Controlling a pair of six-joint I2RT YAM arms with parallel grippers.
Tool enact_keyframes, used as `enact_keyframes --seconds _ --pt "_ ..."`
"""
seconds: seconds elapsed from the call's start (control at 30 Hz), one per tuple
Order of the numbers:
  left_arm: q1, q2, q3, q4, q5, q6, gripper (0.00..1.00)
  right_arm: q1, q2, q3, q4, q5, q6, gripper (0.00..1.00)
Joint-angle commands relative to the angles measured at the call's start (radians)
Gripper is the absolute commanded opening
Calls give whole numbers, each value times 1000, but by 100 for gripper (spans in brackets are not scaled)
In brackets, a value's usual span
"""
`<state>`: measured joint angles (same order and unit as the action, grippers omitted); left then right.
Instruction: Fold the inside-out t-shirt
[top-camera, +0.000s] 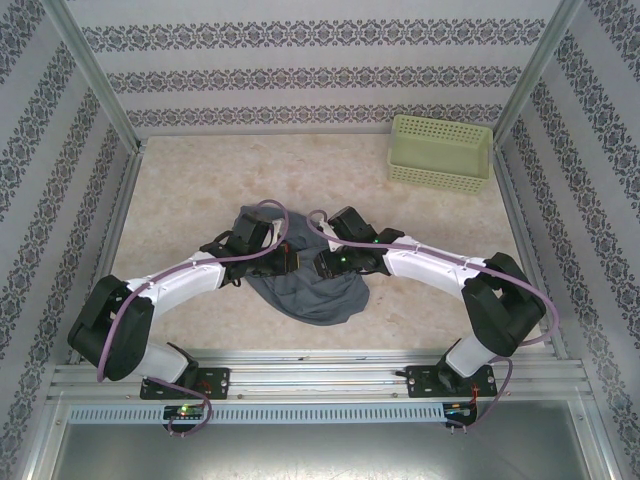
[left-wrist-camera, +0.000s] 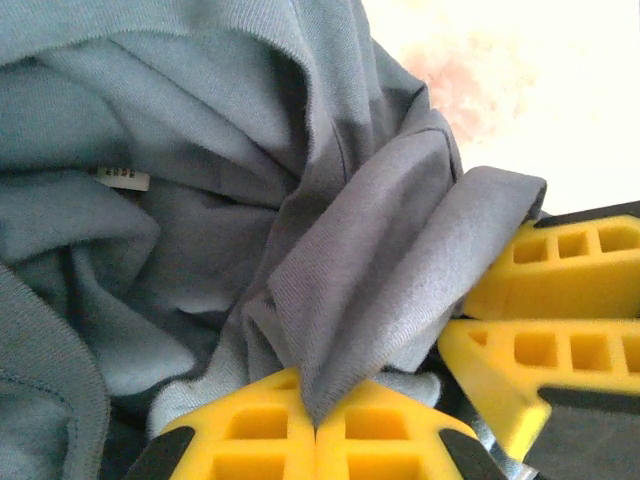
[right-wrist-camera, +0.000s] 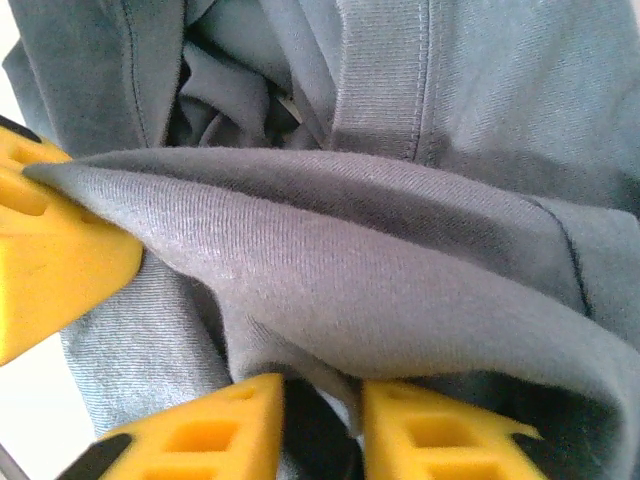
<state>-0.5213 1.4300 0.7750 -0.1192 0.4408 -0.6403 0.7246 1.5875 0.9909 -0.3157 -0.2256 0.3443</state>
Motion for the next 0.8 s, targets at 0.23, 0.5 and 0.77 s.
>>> enact_keyframes --seconds 0.23,0.5,0.77 --pt "15 8 18 -27 29 17 6 42 -121 56 -151 130 51 0" --pt "-41 -49 89 -146 -50 63 35 86 -364 120 -393 310 123 0" --pt "-24 -122 72 -281 -315 66 71 85 -586 120 -624 480 194 0"
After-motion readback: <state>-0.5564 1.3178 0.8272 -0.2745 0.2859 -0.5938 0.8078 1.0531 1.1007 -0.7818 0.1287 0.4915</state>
